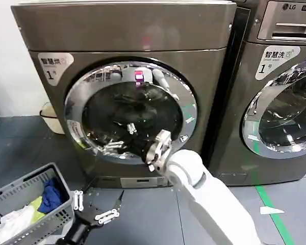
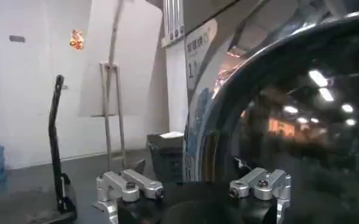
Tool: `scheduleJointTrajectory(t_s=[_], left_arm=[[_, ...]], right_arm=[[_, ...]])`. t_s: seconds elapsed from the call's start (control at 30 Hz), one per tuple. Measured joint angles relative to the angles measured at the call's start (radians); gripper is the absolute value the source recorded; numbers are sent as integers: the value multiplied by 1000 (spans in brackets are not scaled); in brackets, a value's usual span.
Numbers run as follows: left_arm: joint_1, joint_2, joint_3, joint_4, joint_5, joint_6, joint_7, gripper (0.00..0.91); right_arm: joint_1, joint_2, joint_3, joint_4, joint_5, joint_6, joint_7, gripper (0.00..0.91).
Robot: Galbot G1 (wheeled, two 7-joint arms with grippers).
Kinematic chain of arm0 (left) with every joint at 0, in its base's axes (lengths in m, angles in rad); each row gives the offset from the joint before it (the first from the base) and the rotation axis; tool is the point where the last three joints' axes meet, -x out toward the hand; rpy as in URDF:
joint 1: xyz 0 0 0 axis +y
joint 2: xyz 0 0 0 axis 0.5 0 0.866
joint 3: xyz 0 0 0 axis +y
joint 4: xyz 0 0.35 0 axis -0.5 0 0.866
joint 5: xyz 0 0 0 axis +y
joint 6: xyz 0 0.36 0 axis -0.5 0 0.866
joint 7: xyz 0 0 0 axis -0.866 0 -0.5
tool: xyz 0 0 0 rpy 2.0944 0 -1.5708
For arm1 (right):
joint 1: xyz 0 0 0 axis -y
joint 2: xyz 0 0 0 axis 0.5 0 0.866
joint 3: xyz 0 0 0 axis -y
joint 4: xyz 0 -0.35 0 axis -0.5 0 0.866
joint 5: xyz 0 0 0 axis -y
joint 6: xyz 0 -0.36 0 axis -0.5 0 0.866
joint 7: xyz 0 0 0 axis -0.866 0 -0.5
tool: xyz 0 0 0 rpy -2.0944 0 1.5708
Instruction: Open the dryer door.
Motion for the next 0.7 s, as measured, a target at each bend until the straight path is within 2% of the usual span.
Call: scheduleJointTrajectory(t_s=[0.7], left_arm=[[4,-2,-1,-8,0,1,-1,907]], right_arm=[[58,70,-40,-136,-11,-1,5,907]])
